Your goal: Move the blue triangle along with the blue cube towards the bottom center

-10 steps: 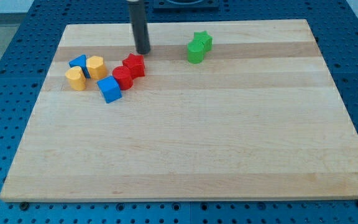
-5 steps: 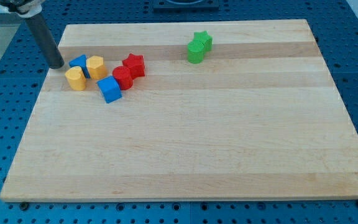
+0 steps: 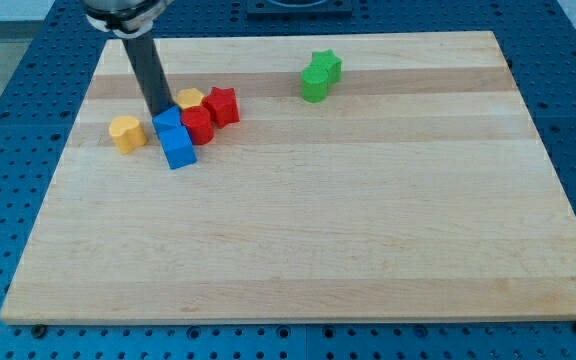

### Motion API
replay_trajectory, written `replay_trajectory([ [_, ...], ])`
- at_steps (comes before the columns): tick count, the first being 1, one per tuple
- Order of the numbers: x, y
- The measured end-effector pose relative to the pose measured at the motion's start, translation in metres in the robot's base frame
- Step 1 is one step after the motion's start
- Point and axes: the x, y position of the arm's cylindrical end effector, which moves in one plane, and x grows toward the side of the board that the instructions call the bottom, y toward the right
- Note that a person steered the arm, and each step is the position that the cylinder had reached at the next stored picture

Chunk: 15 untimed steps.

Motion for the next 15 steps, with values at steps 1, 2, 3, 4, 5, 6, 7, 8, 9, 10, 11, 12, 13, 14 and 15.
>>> replay_trajectory([
  [1,0.031,0.003],
  [2,0.072,0.003],
  [3,0.097,0.014],
  [4,0.120,0.030],
  [5,0.140,0.060],
  [6,0.158,0.087],
  [7,0.158,0.060],
  [8,0.155,0.010],
  [9,0.129,-0.020],
  [10,0.096,-0.028],
  [11,0.069,-0.028],
  [12,0.057,-0.015],
  [13,0.056,0.017],
  [14,0.056,0.050],
  [15,0.061,0.061],
])
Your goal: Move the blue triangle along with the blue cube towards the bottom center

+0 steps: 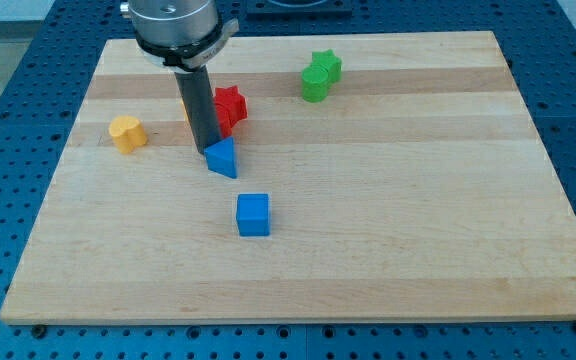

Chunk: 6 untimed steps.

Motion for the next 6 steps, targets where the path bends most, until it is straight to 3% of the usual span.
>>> replay_trajectory([
  [6,0.059,0.040],
])
